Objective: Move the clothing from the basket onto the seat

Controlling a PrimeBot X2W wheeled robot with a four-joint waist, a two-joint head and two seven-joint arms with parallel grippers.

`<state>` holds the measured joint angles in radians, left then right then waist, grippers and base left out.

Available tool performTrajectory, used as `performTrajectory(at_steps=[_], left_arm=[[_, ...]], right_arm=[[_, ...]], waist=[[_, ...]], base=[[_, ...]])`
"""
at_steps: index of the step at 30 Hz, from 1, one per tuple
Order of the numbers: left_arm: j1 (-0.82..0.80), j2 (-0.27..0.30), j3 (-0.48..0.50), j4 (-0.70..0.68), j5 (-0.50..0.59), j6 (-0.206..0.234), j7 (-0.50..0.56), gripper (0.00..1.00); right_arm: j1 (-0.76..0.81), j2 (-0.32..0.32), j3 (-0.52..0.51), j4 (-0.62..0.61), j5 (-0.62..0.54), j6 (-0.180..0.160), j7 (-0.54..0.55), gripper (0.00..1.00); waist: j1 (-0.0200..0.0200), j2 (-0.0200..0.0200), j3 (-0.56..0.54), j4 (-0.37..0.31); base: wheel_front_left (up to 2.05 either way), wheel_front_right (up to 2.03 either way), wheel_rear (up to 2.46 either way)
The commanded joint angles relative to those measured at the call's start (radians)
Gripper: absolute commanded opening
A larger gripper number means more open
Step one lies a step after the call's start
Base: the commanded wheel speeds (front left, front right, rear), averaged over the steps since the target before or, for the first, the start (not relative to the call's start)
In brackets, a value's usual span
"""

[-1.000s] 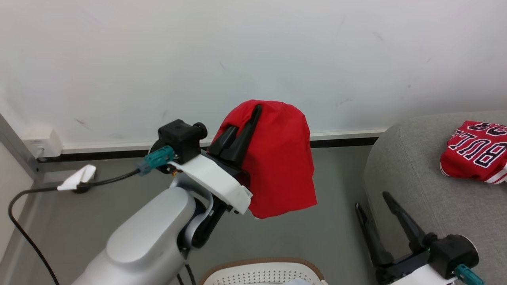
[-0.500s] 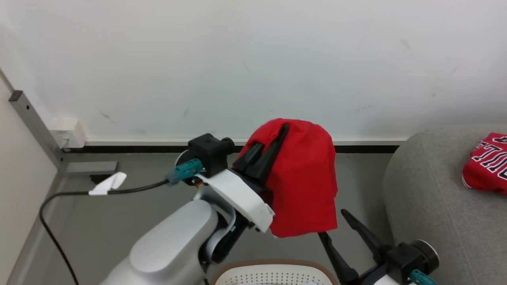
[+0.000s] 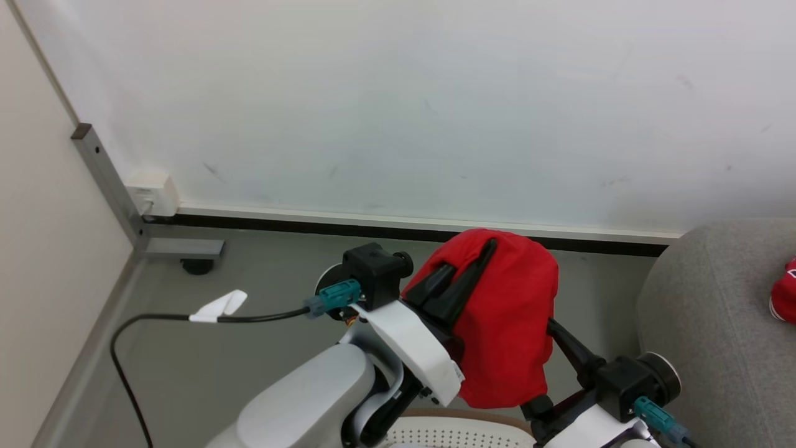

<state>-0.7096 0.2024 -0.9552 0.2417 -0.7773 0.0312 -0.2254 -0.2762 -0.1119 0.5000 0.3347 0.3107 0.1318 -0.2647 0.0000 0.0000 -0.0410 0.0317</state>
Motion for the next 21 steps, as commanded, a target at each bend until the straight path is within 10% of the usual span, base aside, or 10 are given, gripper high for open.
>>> performTrajectory(at_steps=[1, 4, 21], left_arm=[[0.012, 0.000, -0.002, -0.001, -0.003, -0.004, -0.001, 0.00], [0.012, -0.002, -0.004, 0.002, -0.007, -0.003, -0.002, 0.00], [0.020, 0.008, 0.007, 0.010, -0.013, 0.010, -0.015, 0.00]], right_arm=[[-0.008, 0.003, -0.009, 0.000, 0.000, -0.002, 0.001, 0.98], [-0.007, 0.004, -0.012, -0.002, 0.005, -0.002, 0.001, 0.00], [0.003, 0.003, -0.033, -0.023, 0.046, -0.002, 0.001, 0.00]], waist=[[0.0000, 0.0000, 0.003, 0.009], [0.0000, 0.0000, 0.005, 0.017], [0.0000, 0.0000, 0.013, -0.010]], base=[[0.00, 0.00, 0.00], [0.00, 0.00, 0.00], [0.00, 0.00, 0.00]])
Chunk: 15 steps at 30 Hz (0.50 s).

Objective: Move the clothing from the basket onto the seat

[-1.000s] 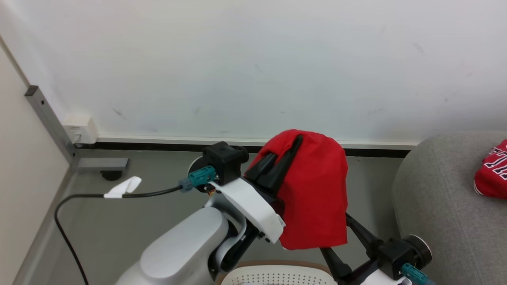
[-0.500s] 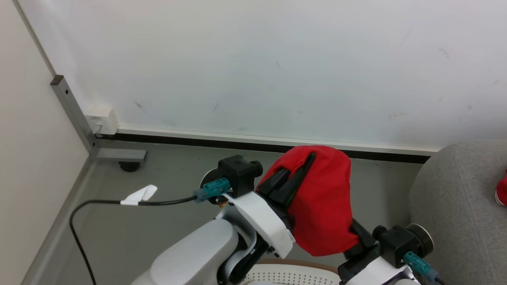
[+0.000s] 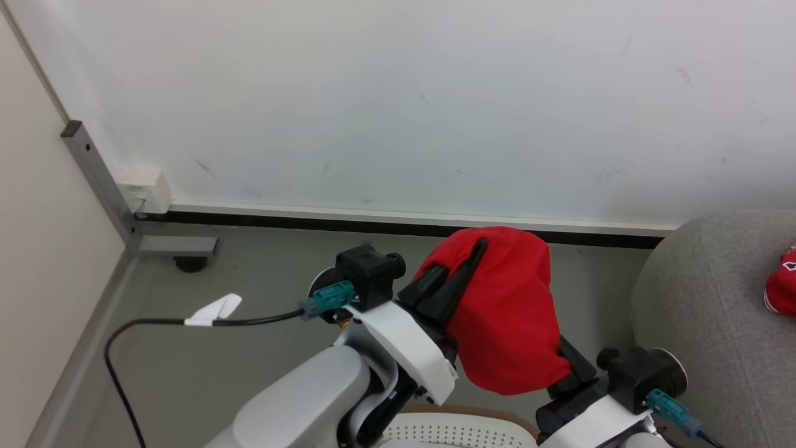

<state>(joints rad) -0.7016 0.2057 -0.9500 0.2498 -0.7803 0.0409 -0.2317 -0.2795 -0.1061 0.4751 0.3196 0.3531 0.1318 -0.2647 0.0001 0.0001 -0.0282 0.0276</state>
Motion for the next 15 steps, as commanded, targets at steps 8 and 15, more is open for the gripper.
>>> performTrajectory(at_steps=[8, 15], left_arm=[[0.036, 0.007, -0.021, 0.019, -0.011, -0.004, 0.000, 0.00], [0.063, -0.009, -0.045, 0.022, -0.012, -0.006, -0.004, 1.00]], right_arm=[[0.010, 0.006, -0.061, -0.042, 0.046, -0.002, 0.001, 0.00], [0.001, -0.017, -0.141, -0.078, 0.070, -0.002, 0.001, 0.00]], waist=[[-0.0001, -0.0001, -0.003, -0.053], [-0.0001, -0.0001, -0.002, -0.112]], base=[[0.00, 0.00, 0.00], [0.00, 0.00, 0.00]])
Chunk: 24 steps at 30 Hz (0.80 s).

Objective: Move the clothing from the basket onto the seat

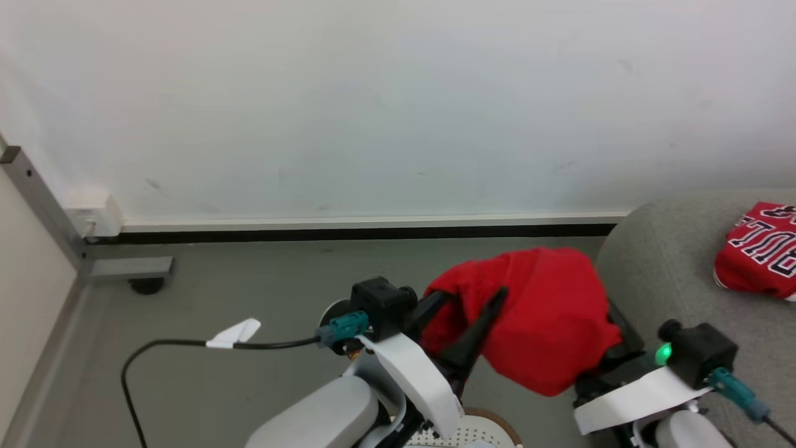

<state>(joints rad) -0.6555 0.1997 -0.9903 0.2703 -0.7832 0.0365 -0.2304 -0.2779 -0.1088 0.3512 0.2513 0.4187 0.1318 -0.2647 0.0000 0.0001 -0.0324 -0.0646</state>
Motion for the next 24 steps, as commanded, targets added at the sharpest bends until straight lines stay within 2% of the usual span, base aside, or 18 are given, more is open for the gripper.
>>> performTrajectory(at_steps=[1, 13, 24], left_arm=[[0.020, -0.004, -0.007, 0.001, -0.009, -0.002, -0.007, 1.00], [0.030, -0.015, -0.017, 0.012, 0.034, -0.008, -0.025, 1.00], [0.017, -0.003, 0.008, 0.017, 0.094, -0.007, -0.034, 1.00]], right_arm=[[-0.004, -0.016, -0.030, -0.015, 0.008, -0.002, 0.001, 0.00], [-0.046, -0.079, -0.184, -0.103, 0.020, -0.002, 0.001, 0.00], [-0.002, -0.130, -0.277, -0.168, 0.013, -0.002, 0.001, 0.00]], waist=[[0.0000, -0.0001, 0.004, -0.032], [0.0000, -0.0001, 0.043, -0.190], [0.0000, -0.0001, 0.094, -0.335]], base=[[0.00, 0.00, 0.00], [0.00, 0.00, 0.00], [0.00, 0.00, 0.00]])
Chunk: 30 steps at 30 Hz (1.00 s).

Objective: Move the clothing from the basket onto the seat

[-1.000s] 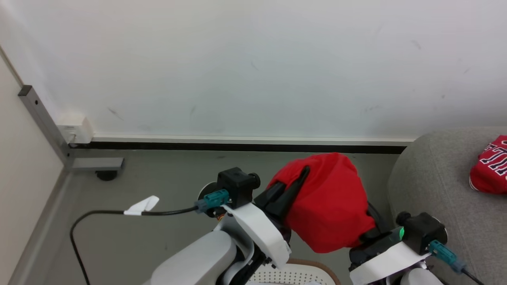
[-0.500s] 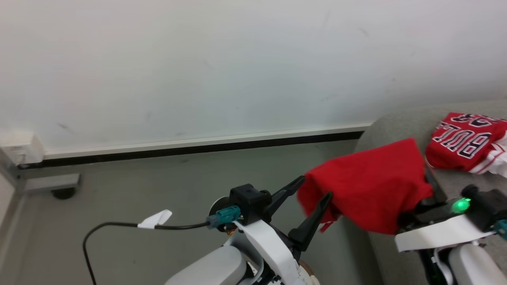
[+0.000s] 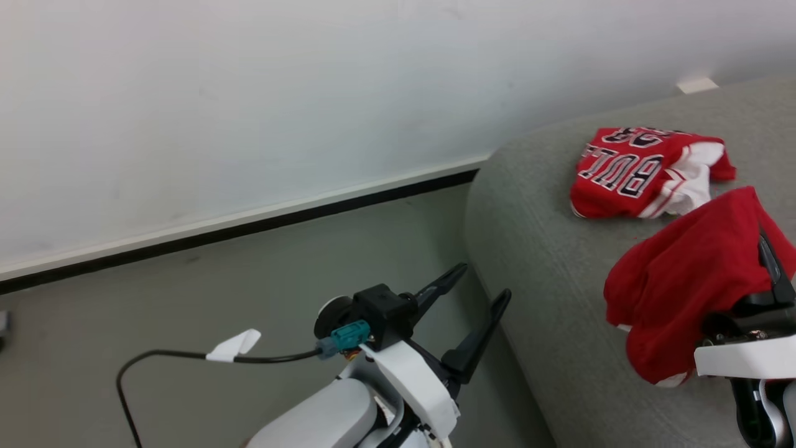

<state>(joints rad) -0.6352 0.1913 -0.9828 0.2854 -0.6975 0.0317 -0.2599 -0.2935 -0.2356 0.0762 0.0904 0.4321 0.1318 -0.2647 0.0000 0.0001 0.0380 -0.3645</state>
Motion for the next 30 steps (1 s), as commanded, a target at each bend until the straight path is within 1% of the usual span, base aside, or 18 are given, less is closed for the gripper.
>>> performTrajectory(at_steps=[1, 7, 11, 16, 21, 25, 30], left_arm=[[-0.003, 0.009, 0.004, 0.003, 0.018, -0.003, -0.004, 1.00], [-0.001, 0.012, 0.016, 0.010, 0.064, -0.008, -0.005, 1.00], [0.013, 0.002, 0.028, 0.014, 0.092, -0.017, -0.004, 1.00], [0.024, -0.010, 0.043, 0.023, 0.109, -0.030, -0.004, 1.00], [0.031, -0.023, 0.054, 0.032, 0.120, -0.044, -0.004, 1.00], [0.034, -0.030, 0.057, 0.042, 0.128, -0.055, -0.004, 1.00], [0.009, -0.027, 0.055, 0.051, 0.137, -0.064, -0.003, 1.00]], right_arm=[[0.018, -0.003, -0.004, -0.011, -0.001, -0.002, 0.001, 0.00], [0.036, 0.008, 0.000, -0.025, -0.003, -0.002, 0.001, 0.00], [0.036, 0.009, 0.001, -0.031, -0.006, -0.002, 0.001, 0.00], [0.025, 0.001, -0.002, -0.035, -0.013, -0.002, 0.001, 0.00], [0.009, -0.012, -0.013, -0.033, -0.013, -0.002, 0.001, 0.00], [-0.025, -0.058, -0.014, -0.026, -0.015, -0.002, 0.001, 0.00], [-0.114, -0.146, -0.025, 0.008, 0.012, -0.002, 0.001, 0.00]], waist=[[0.0000, -0.0001, 0.030, -0.048], [0.0000, -0.0001, 0.055, -0.114], [0.0000, -0.0001, 0.063, -0.139], [0.0000, -0.0001, 0.065, -0.148], [0.0000, -0.0001, 0.071, -0.134], [0.0000, -0.0001, 0.083, -0.116], [0.0000, -0.0001, 0.127, -0.079]], base=[[0.00, 0.00, 0.00], [0.00, 0.00, 0.00], [0.00, 0.00, 0.00], [0.00, 0.00, 0.00], [0.00, 0.00, 0.00], [0.00, 0.00, 0.00], [0.00, 0.00, 0.00]])
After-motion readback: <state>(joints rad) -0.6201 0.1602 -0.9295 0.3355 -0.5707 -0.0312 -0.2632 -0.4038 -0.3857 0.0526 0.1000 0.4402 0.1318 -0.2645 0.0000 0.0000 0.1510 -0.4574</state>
